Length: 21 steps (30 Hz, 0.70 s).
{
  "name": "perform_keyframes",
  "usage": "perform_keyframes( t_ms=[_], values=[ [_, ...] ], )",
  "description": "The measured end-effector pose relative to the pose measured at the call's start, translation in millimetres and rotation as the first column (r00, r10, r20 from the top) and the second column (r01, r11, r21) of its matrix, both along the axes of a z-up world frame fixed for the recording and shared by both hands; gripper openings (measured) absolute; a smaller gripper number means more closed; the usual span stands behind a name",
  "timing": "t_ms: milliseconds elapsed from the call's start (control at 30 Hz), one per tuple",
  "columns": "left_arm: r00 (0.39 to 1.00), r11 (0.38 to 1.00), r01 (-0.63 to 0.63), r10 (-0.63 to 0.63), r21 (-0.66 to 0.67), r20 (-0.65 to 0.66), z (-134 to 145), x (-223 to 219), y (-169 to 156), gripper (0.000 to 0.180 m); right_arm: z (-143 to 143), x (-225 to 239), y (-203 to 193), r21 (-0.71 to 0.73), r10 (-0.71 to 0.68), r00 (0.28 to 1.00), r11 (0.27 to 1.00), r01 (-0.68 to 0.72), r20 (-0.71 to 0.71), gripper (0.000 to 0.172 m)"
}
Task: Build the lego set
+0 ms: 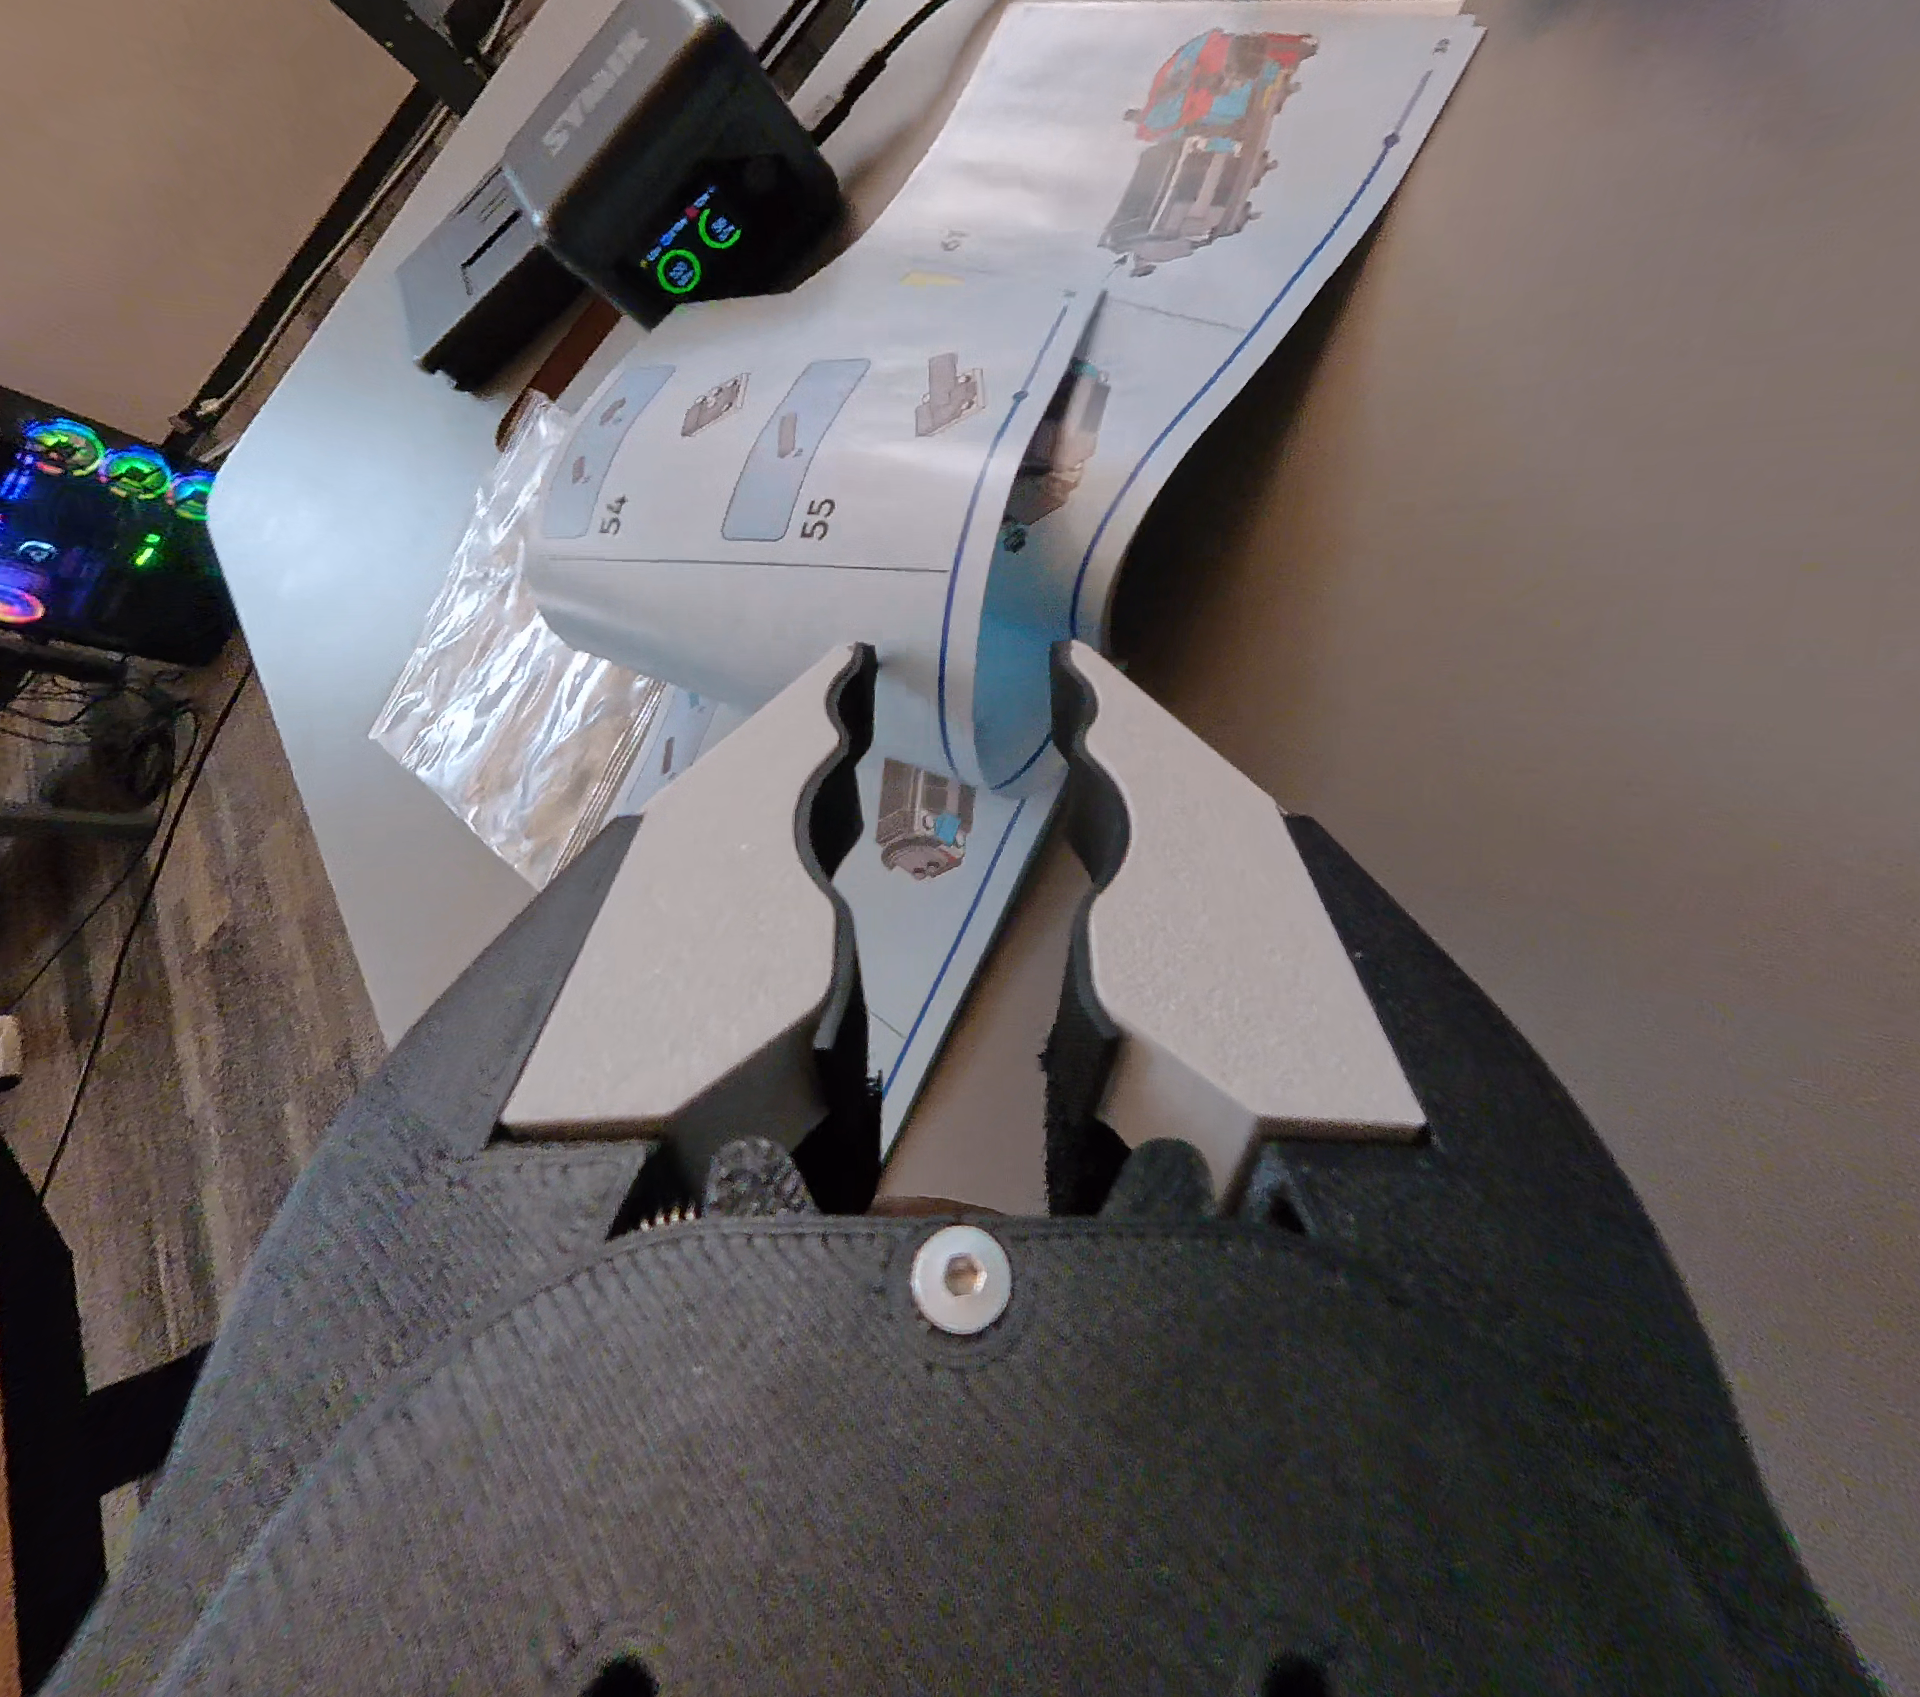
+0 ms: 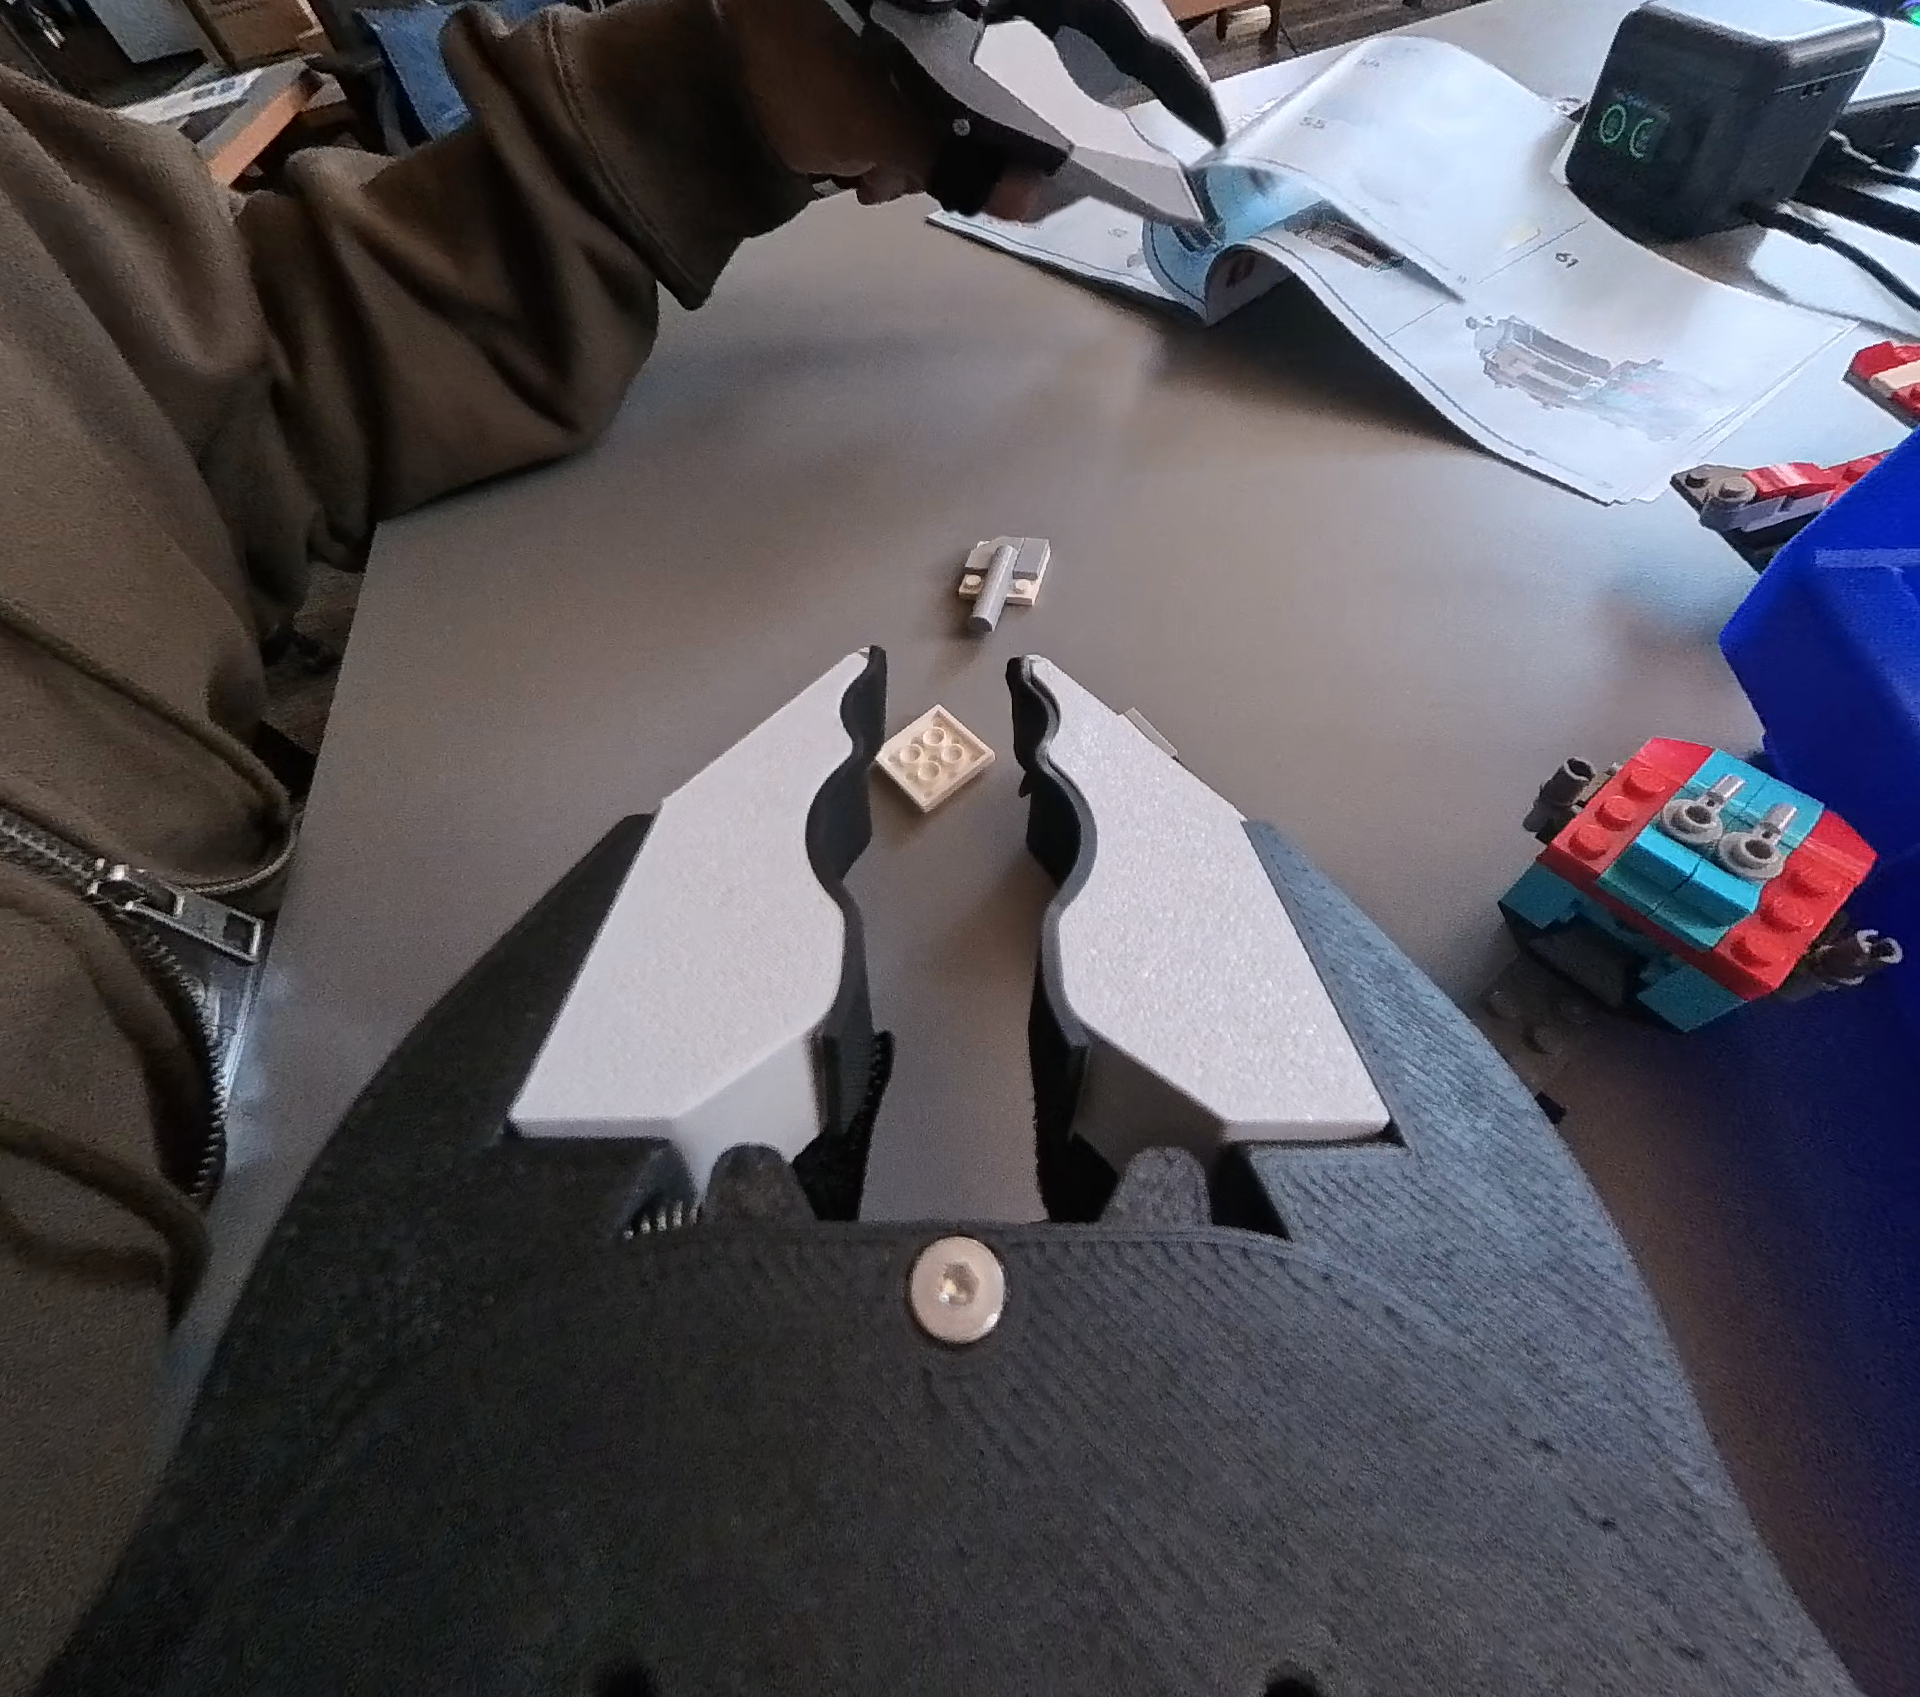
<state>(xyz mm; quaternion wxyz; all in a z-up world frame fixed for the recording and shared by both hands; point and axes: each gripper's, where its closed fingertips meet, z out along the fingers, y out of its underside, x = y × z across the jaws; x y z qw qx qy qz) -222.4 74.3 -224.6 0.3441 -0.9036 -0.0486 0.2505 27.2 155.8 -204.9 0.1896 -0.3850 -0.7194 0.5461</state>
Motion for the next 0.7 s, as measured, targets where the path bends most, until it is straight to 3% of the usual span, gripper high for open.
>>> perform_keyframes(
  t_ms=[233, 433, 700],
  values=[
    [0.994, 0.995, -0.097, 0.098, 0.039, -0.039, 4.4, -12.2, -13.2, 0.035, 0.0, -0.6, 0.5, 0.000, -0.004, 1.000, 1.000, 0.004, 0.000, 0.024],
    [0.977, 0.968, -0.211, 0.210, 0.134, 0.018, 5.0, -17.8, -22.2, 0.037, -0.2, -0.5, 0.2, 0.005, -0.004, 1.000, 1.000, 0.004, -0.003, 0.024],
    [0.857, 0.803, -0.503, 0.413, 0.320, 0.309, -1.5, -27.3, -55.7, 0.037, -0.2, -0.2, -0.1, 0.009, -0.003, 1.000, 1.000, 0.004, -0.005, 0.024]
  ],
)
